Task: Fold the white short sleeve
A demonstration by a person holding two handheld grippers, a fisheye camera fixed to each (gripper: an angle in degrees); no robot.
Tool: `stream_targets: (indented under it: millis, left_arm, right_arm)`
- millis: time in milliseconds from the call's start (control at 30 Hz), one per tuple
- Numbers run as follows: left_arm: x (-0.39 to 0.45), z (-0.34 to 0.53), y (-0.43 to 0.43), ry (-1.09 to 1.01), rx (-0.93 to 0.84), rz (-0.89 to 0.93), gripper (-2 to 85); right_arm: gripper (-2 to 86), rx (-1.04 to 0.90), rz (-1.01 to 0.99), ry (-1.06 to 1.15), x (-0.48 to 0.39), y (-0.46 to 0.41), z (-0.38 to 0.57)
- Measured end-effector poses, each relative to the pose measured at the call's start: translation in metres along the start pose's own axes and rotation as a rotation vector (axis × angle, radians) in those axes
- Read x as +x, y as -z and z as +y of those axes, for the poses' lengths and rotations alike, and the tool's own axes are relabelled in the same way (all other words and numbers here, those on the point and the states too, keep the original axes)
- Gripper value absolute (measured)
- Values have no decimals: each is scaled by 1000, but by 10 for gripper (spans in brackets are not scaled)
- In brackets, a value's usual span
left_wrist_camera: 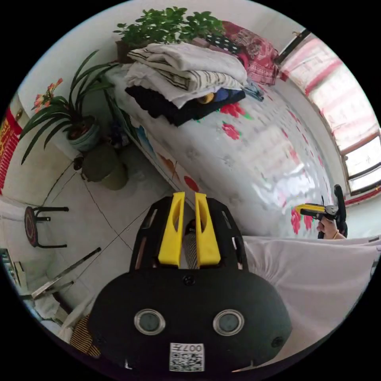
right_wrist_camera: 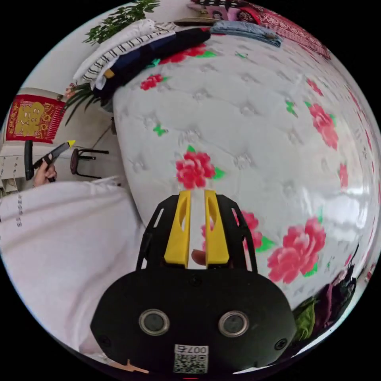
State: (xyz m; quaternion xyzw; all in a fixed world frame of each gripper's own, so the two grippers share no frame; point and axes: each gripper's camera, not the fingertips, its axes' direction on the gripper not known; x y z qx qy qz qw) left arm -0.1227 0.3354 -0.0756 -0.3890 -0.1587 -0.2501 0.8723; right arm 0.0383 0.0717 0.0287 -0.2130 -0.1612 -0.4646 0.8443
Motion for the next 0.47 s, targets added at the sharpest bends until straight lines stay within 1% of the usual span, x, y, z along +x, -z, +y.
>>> stream_targets:
  millis: [67, 100, 133, 233, 267, 300, 367, 400, 433, 467]
  left_arm:
    - [66, 10, -8, -151, 1, 66, 49]
    - [83, 12, -10, -183, 5, 81, 48]
    - [117, 16, -12, -242, 13, 103, 48]
    - [207, 32, -13, -381, 54, 140, 48]
    - [242, 42, -14, -423, 57, 158, 48]
    - [259, 48, -15, -442, 55, 169, 48]
    - [327, 80, -18, -533, 35, 222, 47]
    - [344, 89, -19, -557, 26, 231, 46]
    - [375, 109, -21, -598, 8, 243, 45]
    - [403, 129, -23, -633, -5, 255, 43]
  right_arm:
    - [47, -30, 67, -30, 9, 1, 48]
    - [44, -40, 107, -46, 13, 3, 74]
    - [40, -41, 143, -57, 14, 3, 97]
    - [31, -59, 194, -80, 17, 0, 133]
    - [26, 18, 170, -70, 16, 7, 150]
    - [20, 104, 143, -97, 19, 18, 169]
    - [14, 221, 91, -164, 28, 35, 190]
    - [11, 265, 36, -191, 36, 47, 203]
    - [10, 273, 2, -195, 41, 55, 208]
    - [8, 254, -81, -188, 53, 70, 220]
